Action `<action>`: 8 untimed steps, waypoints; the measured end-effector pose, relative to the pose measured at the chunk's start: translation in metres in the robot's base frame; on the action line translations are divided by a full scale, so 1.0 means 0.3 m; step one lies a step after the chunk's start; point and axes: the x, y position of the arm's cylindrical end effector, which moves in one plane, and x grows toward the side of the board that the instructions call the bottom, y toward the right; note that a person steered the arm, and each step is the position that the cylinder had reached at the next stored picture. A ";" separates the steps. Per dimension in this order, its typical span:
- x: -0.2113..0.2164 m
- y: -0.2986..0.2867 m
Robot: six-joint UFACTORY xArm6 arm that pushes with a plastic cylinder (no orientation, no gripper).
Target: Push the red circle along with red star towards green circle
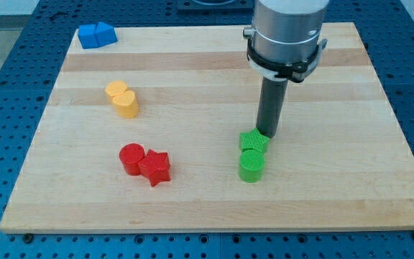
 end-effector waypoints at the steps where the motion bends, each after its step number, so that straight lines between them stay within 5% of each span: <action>1: 0.074 -0.006; 3: 0.118 -0.005; 4: -0.017 -0.015; 6: -0.095 -0.330; 8: 0.066 -0.710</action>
